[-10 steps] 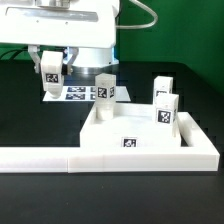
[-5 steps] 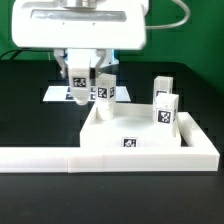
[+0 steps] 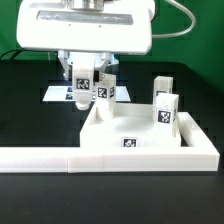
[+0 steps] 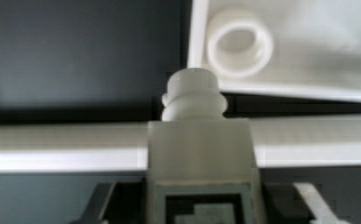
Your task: Assemble square table
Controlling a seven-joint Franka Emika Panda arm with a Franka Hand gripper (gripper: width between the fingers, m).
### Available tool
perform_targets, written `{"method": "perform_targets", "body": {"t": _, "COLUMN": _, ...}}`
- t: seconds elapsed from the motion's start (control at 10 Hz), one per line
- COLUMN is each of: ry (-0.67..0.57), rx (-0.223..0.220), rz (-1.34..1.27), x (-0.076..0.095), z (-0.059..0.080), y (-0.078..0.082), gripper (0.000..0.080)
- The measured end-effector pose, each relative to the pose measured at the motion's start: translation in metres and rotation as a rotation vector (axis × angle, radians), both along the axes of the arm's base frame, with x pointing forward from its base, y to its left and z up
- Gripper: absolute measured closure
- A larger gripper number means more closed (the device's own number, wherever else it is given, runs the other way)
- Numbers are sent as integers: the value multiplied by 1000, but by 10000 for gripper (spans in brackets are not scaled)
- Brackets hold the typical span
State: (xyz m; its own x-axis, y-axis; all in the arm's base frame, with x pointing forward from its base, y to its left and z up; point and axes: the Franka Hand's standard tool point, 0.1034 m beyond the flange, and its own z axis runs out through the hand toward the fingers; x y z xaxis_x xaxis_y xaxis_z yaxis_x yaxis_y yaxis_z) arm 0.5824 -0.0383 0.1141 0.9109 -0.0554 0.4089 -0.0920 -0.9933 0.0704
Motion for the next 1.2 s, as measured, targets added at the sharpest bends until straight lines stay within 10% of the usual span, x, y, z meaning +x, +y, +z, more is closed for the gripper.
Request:
{"method": "perform_targets", "body": {"t": 0.5, "ry": -65, "rx": -10, "rz": 37, "x": 11, "z": -7, "y": 23, "gripper": 512}}
{"method": "perform_targets", "body": {"t": 1.2, "ry": -82, "rx": -11, "rz": 44, "x": 10, "z": -10, "y": 17, "gripper": 512}}
